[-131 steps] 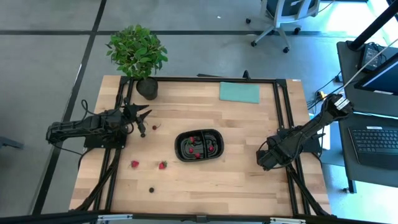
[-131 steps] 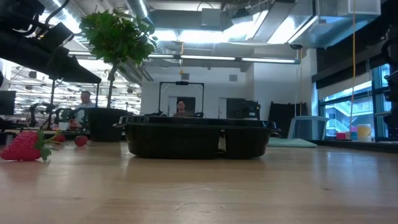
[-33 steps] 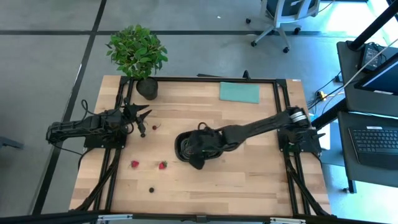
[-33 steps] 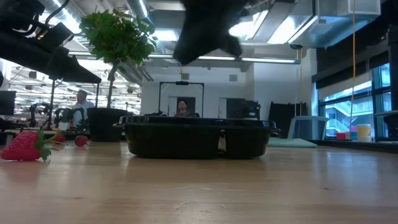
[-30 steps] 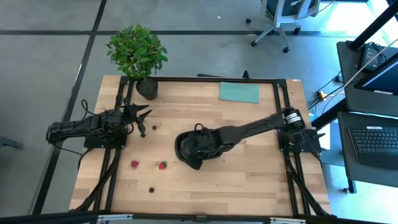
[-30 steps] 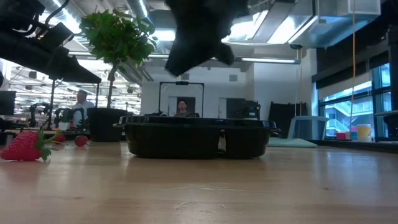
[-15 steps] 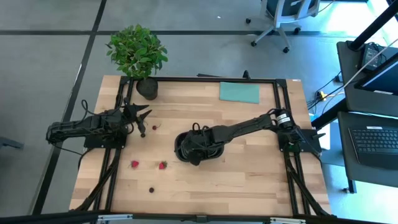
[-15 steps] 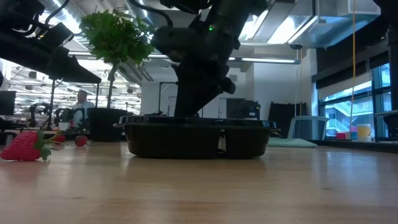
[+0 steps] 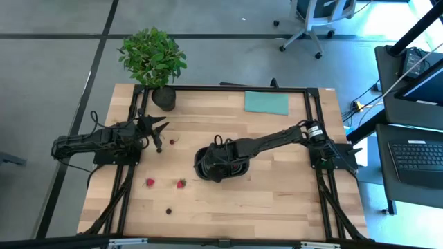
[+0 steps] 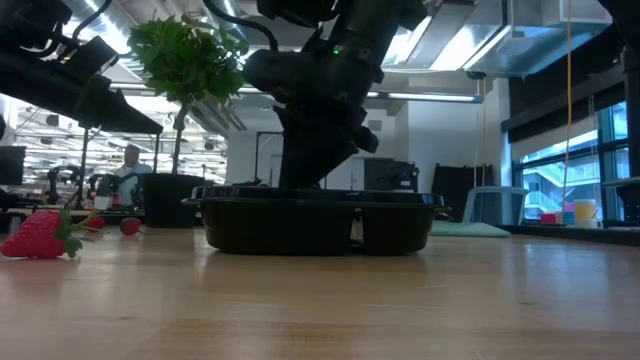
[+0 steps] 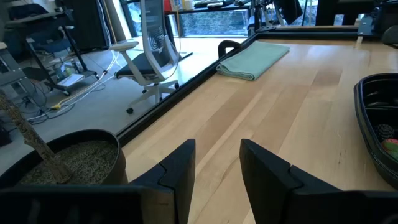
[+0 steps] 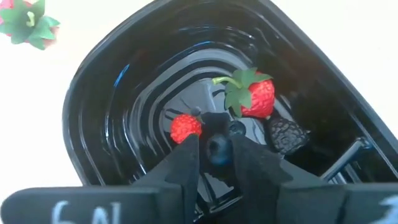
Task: Pick and placing Produce into tupperware
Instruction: Put the blueberry into the left section of the black bin, then put the right strawberry into the left section of the black bin
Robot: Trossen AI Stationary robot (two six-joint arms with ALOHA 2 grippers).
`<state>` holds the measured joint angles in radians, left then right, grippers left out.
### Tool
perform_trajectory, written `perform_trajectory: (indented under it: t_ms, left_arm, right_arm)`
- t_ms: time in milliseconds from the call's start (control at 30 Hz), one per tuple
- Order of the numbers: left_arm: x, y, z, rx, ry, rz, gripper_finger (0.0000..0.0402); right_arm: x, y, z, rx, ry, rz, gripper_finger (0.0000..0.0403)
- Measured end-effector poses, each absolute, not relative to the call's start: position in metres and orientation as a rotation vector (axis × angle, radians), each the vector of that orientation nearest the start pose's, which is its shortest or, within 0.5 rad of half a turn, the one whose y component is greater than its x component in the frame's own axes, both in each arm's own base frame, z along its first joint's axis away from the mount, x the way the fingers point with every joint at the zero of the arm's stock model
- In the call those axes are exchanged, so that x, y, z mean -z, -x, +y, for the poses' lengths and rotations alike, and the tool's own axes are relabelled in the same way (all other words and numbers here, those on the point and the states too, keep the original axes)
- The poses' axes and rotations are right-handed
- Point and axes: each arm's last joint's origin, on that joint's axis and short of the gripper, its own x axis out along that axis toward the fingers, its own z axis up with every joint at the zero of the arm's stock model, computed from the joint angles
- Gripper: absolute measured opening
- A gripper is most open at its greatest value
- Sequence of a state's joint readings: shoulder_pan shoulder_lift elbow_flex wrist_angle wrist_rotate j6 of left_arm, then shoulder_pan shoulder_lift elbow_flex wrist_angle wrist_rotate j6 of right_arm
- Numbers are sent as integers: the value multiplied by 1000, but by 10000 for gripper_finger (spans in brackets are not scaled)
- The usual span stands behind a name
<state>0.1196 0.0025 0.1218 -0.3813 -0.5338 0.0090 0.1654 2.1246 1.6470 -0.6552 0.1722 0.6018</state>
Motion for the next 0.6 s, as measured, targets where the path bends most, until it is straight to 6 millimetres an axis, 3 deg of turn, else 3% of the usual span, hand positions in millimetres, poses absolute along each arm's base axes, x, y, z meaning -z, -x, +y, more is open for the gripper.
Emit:
perform_trajectory:
  t_ms: [367,600]
  left_arm:
    - [-169,-79,24,-648,-64,265,120]
    - [-169,-79,24,-648,-64,264,120]
  right_arm:
    - [-188,-438,68,342,-344,1079,189]
    - [-253,-440,71,337,-343,994,199]
